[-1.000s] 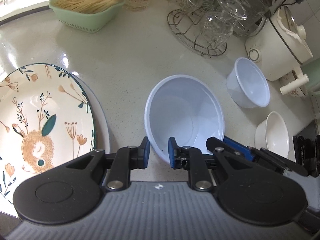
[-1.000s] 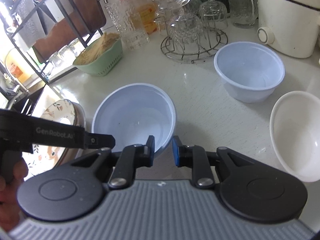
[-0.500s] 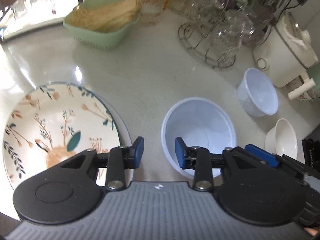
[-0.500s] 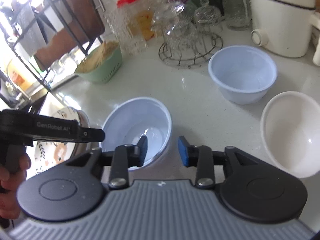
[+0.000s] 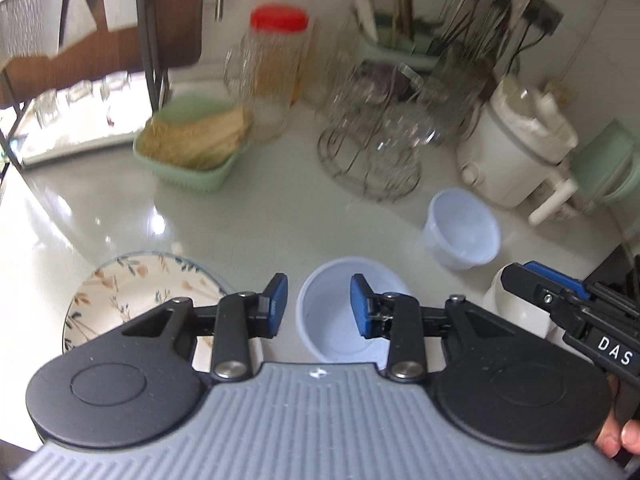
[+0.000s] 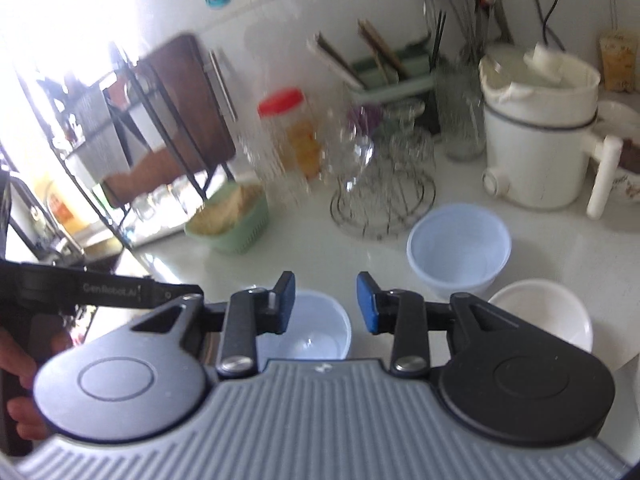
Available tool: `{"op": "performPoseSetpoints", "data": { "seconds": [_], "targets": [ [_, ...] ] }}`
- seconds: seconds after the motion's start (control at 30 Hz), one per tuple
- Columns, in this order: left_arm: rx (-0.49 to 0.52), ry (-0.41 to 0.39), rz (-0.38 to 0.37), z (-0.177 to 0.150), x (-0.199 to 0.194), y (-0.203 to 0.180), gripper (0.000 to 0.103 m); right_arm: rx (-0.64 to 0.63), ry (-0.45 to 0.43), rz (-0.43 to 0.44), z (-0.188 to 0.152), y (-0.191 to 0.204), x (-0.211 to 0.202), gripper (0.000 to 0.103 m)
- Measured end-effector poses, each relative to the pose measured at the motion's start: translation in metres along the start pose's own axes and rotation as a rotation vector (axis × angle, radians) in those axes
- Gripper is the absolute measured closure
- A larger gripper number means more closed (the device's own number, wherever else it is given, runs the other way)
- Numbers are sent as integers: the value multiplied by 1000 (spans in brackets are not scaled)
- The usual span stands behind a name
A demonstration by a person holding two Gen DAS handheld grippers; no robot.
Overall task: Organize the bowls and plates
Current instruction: 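Move both tools toward the smaller plastic bowl near the rice cooker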
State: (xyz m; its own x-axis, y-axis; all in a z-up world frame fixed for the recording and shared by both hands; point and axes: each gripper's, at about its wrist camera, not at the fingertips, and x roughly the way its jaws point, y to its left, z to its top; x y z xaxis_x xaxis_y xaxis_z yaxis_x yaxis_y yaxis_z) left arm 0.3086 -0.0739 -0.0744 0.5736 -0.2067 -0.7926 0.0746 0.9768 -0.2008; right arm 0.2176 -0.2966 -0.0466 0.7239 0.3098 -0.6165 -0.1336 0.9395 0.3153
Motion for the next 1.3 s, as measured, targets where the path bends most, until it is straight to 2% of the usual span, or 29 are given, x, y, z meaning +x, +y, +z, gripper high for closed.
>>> {"op": "performPoseSetpoints", "data": {
  "seconds": [0.2, 0.33, 0.63, 0.77, 0.87, 0.97, 1.13, 1.3],
  "targets": [
    [59, -48, -40, 2, -25, -21, 63, -2, -60, -26, 10, 1, -28, 66],
    [100, -62, -51, 6, -28, -32, 64, 8, -82, -31, 9, -4, -39, 66],
    [155, -68, -125, 11, -15, -61, 63, 74, -125, -151, 2, -33, -59, 66],
    [253, -98, -130, 11, -14, -86, 63, 107, -129, -204, -6, -43, -67, 66],
    [284, -105, -157, 13, -11, -98, 63, 113, -128, -238, -13, -48, -69, 66],
    [287, -94, -167, 16, -5, -106, 63, 156, -120, -224, -13, -53, -68, 66],
    [296, -70, -193, 21, 5, -114, 63, 163, -140, -210, -7, -54, -65, 66],
    [294, -53, -188, 28, 16, -115, 63, 168, -138, -218, -1, -59, -57, 66]
  ]
}}
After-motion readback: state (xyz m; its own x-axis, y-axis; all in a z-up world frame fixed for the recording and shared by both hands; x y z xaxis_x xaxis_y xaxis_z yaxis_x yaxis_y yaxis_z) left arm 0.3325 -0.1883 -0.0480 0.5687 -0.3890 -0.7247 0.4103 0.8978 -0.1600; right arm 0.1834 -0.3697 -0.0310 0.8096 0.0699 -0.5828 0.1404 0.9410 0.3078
